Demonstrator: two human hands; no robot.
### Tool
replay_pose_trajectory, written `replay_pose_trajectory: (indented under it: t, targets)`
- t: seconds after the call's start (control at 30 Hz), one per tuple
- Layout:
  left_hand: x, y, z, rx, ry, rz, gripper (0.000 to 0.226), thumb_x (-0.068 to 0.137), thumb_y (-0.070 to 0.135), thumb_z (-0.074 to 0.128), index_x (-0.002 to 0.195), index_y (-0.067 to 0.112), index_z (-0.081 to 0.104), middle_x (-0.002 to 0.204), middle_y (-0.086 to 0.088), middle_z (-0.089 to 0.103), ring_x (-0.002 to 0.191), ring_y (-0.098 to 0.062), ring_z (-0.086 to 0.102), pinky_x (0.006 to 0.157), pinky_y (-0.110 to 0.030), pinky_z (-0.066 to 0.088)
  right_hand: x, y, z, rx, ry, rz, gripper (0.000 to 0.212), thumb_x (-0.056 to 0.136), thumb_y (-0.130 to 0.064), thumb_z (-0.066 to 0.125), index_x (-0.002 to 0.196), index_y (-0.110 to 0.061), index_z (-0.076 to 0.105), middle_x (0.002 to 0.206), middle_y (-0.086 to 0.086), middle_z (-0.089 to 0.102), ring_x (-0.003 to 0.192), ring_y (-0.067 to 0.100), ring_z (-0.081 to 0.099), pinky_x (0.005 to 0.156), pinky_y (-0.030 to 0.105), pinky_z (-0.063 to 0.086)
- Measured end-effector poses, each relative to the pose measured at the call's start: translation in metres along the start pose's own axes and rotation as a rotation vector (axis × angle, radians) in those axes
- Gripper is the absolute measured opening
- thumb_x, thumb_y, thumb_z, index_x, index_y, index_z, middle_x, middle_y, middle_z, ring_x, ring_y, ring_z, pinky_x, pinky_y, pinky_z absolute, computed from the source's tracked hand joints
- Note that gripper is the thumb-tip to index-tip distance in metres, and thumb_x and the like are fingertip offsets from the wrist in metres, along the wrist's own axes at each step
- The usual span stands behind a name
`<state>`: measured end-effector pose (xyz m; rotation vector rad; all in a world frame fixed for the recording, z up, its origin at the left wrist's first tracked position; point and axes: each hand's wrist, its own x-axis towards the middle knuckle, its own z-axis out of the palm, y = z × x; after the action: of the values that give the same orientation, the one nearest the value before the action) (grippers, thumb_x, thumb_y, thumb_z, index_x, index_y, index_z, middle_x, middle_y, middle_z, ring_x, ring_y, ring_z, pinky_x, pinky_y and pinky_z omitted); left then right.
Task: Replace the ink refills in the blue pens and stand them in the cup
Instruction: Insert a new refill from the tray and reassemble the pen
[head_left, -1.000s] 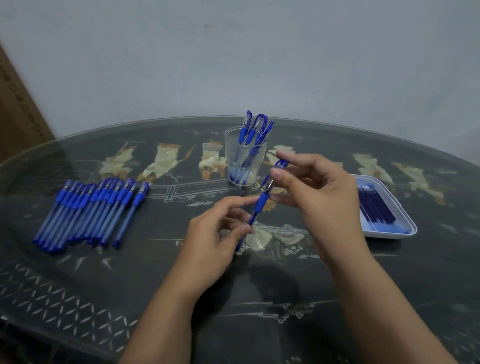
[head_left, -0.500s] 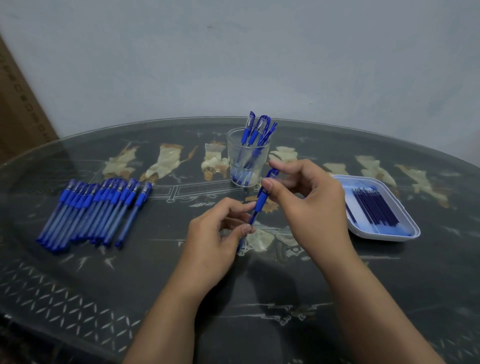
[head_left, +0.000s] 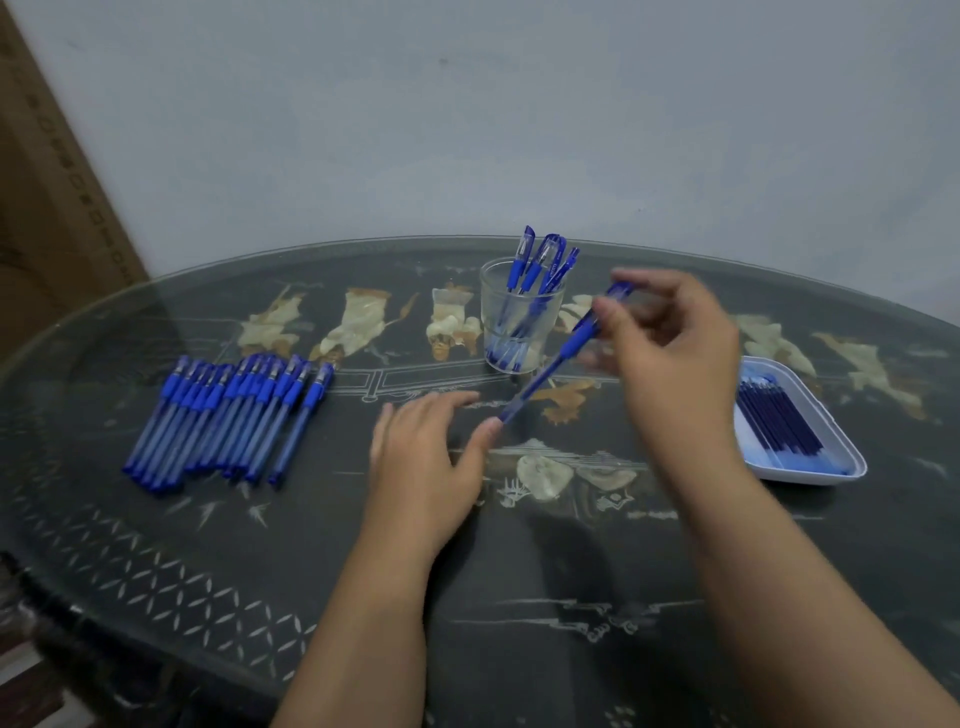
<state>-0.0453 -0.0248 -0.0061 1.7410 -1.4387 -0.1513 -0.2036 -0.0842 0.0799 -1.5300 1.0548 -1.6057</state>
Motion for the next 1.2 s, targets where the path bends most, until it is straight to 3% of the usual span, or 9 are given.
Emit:
replay_pose_trajectory:
  t: [0.07,0.13,0.23,0.3,0.5,0.73,0.83,0.97,1.2]
  targets:
    - [0.001,-0.005,0.000,0.228,-0.050,-0.139,0.044,0.094,0.048,0.049,0.135,0.033,0.050,0.139,0.010,0.048,0.139,-0.013,0.031,0.121,-0.046,0.002,0.019,-0.013,-0.001,0.001,0.100,-0.075,0.018,0.088,-0.009,0.069,0.098,-0.024,0.064,0.080,0.001,0.066,0.077,0.021,0.072,0.069,0.042,0.061]
    - [0.002,-0.005,0.002,0.350,-0.132,-0.203,0.048,0.096,0.050,0.042,0.142,0.034,0.041,0.151,0.006,0.035,0.145,-0.016,0.017,0.119,-0.050,-0.005,0.036,-0.024,0.003,0.033,0.185,-0.140,0.019,0.088,-0.010,0.067,0.096,-0.025,0.061,0.075,-0.004,0.063,0.077,0.021,0.071,0.068,0.039,0.061]
    - [0.002,-0.001,0.002,0.398,-0.169,-0.199,0.047,0.097,0.050,0.037,0.142,0.034,0.041,0.155,0.004,0.029,0.146,-0.016,0.015,0.118,-0.052,-0.005,0.058,-0.034,0.014,0.056,0.249,-0.215,0.020,0.087,-0.007,0.066,0.096,-0.024,0.058,0.077,0.000,0.060,0.081,0.026,0.069,0.065,0.032,0.061]
    - [0.002,0.000,0.001,0.400,-0.169,-0.201,0.047,0.097,0.050,0.037,0.141,0.033,0.041,0.155,0.004,0.029,0.146,-0.016,0.015,0.119,-0.051,-0.004,0.072,-0.031,0.023,0.002,0.241,-0.243,0.022,0.086,-0.009,0.067,0.094,-0.027,0.056,0.078,0.001,0.060,0.078,0.025,0.068,0.066,0.035,0.060]
    - [0.002,0.000,0.002,0.388,-0.170,-0.216,0.047,0.097,0.049,0.037,0.141,0.033,0.042,0.156,0.004,0.027,0.146,-0.016,0.014,0.120,-0.049,0.000,0.081,0.001,0.039,-0.250,0.069,-0.169,0.023,0.084,-0.012,0.071,0.093,-0.023,0.053,0.075,-0.004,0.059,0.074,0.024,0.067,0.072,0.045,0.057]
    - [0.001,-0.001,0.003,0.388,-0.159,-0.205,0.046,0.097,0.049,0.037,0.140,0.033,0.043,0.156,0.004,0.028,0.146,-0.016,0.014,0.120,-0.049,0.001,0.070,0.019,0.040,-0.593,-0.099,-0.111,0.009,0.088,-0.024,0.069,0.088,-0.021,0.060,0.080,-0.005,0.061,0.083,0.018,0.061,0.078,0.034,0.049]
    - [0.002,-0.001,0.004,0.347,-0.142,-0.216,0.045,0.097,0.047,0.039,0.140,0.032,0.044,0.154,0.005,0.031,0.146,-0.014,0.016,0.120,-0.048,0.000,0.069,0.020,0.039,-0.611,-0.141,-0.099,0.008,0.091,-0.023,0.066,0.094,-0.021,0.059,0.081,-0.002,0.059,0.087,0.019,0.058,0.077,0.030,0.045]
    - [0.002,0.000,-0.001,0.174,-0.027,-0.263,0.039,0.097,0.038,0.046,0.135,0.029,0.049,0.145,0.009,0.043,0.139,-0.010,0.029,0.121,-0.044,0.005,0.060,0.021,0.031,-0.571,-0.121,-0.095,0.018,0.093,-0.024,0.061,0.110,-0.018,0.059,0.076,-0.005,0.054,0.089,0.022,0.056,0.079,0.035,0.045]
    - [-0.005,-0.014,-0.053,0.221,0.102,-0.251,0.040,0.097,0.039,0.046,0.136,0.030,0.049,0.143,0.012,0.044,0.137,-0.008,0.032,0.120,-0.042,0.003,-0.010,0.038,0.028,-0.541,-0.221,-0.047,0.014,0.091,-0.015,0.062,0.097,-0.025,0.055,0.085,-0.001,0.058,0.081,0.015,0.055,0.067,0.025,0.039]
